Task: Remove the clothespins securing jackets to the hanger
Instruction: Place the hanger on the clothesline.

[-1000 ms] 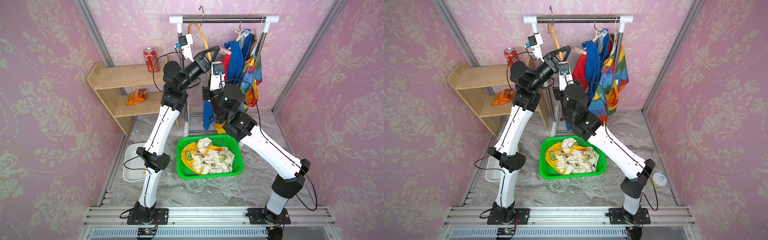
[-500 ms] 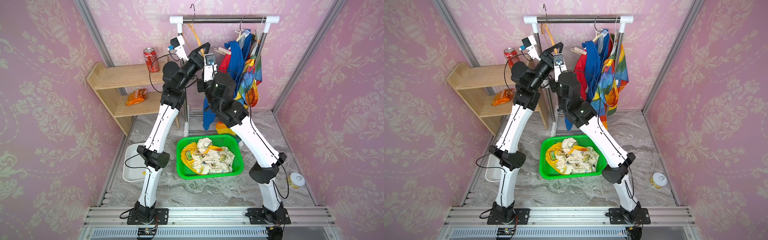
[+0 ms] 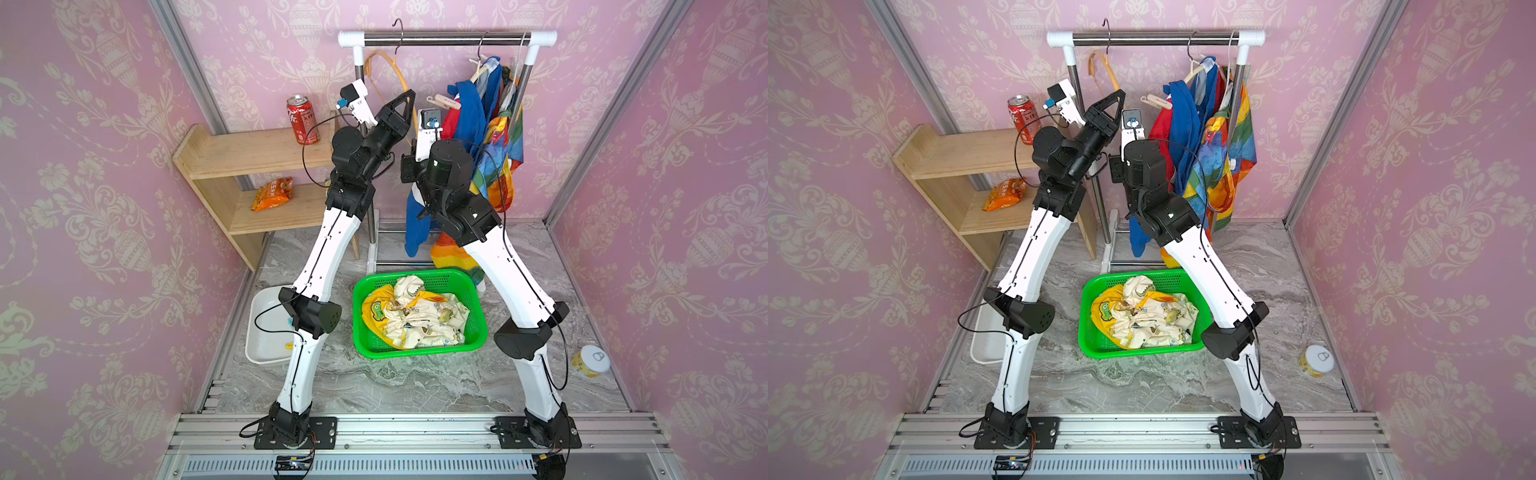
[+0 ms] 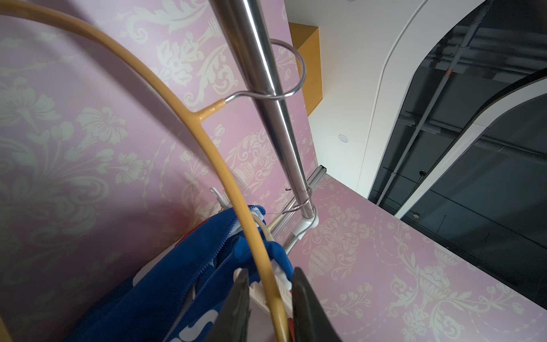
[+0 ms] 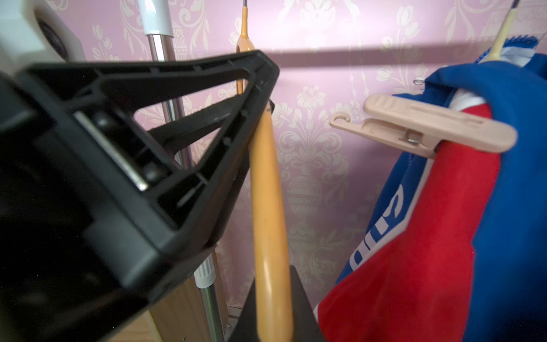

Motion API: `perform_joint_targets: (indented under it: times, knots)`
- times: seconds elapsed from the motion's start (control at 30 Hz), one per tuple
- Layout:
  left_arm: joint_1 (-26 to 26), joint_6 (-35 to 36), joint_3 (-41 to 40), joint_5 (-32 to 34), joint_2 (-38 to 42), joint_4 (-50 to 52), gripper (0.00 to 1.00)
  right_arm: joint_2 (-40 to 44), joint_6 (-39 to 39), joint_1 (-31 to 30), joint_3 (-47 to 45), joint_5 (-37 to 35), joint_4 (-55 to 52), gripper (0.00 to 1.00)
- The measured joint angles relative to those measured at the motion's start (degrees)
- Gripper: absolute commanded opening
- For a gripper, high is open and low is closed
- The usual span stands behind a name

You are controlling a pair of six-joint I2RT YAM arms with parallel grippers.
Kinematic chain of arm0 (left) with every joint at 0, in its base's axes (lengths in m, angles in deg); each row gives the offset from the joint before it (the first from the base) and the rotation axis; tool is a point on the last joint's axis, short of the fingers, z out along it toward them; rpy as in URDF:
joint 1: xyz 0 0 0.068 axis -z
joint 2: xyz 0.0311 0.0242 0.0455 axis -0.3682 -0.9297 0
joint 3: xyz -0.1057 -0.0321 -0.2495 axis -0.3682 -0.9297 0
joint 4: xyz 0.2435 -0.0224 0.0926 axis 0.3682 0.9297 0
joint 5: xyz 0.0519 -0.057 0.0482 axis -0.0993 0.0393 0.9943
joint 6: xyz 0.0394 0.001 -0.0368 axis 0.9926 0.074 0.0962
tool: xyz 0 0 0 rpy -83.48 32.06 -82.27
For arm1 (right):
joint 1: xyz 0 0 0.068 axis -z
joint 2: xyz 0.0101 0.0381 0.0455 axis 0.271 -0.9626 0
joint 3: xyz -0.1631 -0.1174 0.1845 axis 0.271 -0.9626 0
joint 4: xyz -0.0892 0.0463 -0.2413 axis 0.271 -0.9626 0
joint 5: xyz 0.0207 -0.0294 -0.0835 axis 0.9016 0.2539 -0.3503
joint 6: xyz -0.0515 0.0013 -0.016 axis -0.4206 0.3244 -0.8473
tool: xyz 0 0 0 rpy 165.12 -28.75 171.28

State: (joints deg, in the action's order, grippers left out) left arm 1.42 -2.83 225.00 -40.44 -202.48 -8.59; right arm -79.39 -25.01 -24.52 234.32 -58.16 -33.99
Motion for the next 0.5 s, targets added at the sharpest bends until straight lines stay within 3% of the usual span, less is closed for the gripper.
perform_joint_targets:
  times: [0.33, 0.5]
  knots:
    - [0.76, -0.17, 0.0, 0.79, 0.02, 3.65, 0.28, 0.09, 1.86, 0.74, -0.61, 1.14, -2.82, 0.0]
    - [2.91, 0.74, -2.4, 2.73, 1.84, 6.99, 0.29, 3.72, 1.88, 0.72, -6.1, 3.74, -4.02, 0.0]
